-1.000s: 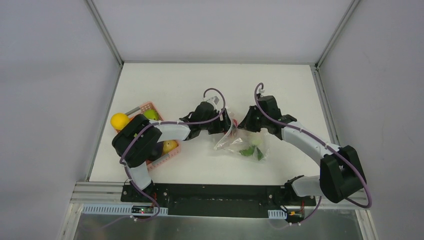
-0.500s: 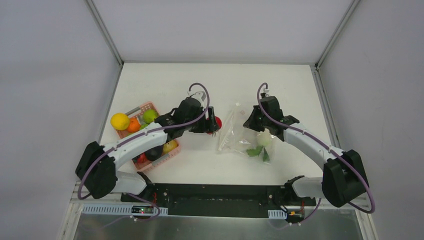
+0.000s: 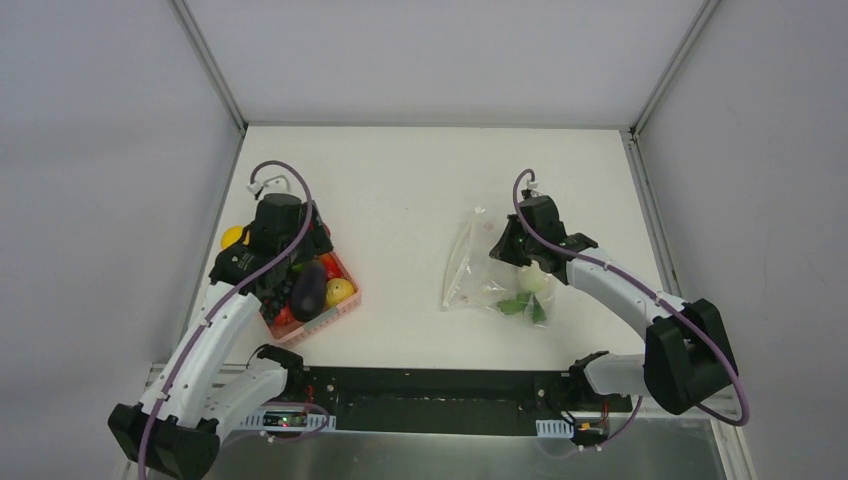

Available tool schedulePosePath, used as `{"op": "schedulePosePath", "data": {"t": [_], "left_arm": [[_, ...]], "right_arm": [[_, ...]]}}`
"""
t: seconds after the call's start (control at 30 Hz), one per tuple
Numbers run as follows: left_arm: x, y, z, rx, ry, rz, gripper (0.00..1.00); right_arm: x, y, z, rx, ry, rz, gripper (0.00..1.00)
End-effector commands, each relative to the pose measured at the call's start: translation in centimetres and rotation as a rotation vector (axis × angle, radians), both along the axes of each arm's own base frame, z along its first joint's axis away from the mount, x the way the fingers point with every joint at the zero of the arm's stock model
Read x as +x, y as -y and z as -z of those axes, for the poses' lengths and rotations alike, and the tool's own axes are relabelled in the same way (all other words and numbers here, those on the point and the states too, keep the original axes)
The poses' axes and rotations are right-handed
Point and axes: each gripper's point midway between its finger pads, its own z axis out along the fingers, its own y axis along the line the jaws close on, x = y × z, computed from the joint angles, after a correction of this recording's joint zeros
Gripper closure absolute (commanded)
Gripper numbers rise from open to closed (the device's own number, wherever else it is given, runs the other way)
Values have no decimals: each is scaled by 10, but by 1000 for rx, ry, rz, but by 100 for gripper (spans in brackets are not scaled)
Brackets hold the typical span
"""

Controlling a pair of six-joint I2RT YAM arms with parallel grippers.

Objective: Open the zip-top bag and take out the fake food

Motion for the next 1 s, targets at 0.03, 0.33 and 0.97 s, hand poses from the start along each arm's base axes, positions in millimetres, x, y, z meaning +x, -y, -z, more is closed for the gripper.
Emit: {"op": "schedulePosePath", "data": {"t": [0.03, 0.33, 0.97], "left_arm": [[-7, -57, 6, 54, -83, -168, 54], [31, -96, 29, 22, -165, -298, 42], [17, -81, 30, -15, -204, -210, 1]], "right_arm": [[2, 5, -7, -16, 42, -3, 100], [-2, 9, -5, -18, 43, -2, 100], [2, 6, -15, -2, 56, -4, 100]]}}
